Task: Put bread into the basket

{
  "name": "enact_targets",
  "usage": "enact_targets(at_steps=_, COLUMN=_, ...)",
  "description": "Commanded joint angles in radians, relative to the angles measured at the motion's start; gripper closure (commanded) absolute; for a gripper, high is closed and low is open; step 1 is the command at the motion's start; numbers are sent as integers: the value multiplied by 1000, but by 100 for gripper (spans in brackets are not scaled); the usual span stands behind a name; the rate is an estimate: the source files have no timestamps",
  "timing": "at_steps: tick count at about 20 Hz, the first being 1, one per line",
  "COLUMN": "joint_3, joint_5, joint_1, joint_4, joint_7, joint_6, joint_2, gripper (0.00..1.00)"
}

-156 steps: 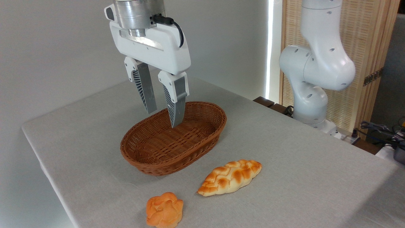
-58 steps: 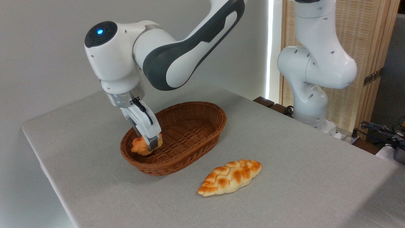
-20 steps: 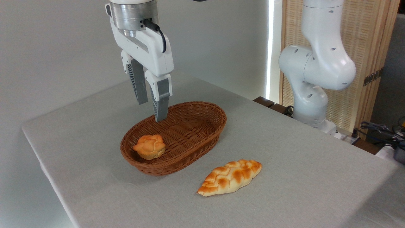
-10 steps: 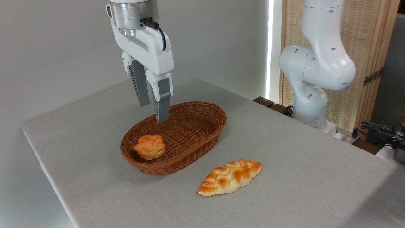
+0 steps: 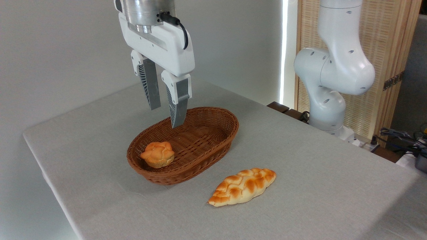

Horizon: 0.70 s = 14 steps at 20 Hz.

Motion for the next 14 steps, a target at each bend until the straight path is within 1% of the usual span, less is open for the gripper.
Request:
enact_targets(at_steps=1, joint_3=19, joint_5=-15, joint_1=-21, joint_4=68, joint_7=-9, joint_6=-71, joint_2=23, gripper=0)
enact_targets(at_steps=7, joint_3=13, joint_5=7, joint_1=-21, joint_4=71, joint_7=-1, joint_6=-79, joint_2=26, gripper=0)
enact_targets(at_steps=10, joint_3=-1, joint_5=65, joint_1=-21, joint_4=71, joint_7=-1, joint_6=-83, joint_2=29, gripper=0)
enact_targets(at_steps=14, joint_3=-5, joint_5=67, joint_1=-21, joint_4=71, joint_7=-1, joint_6=-83, joint_2=32, gripper=0)
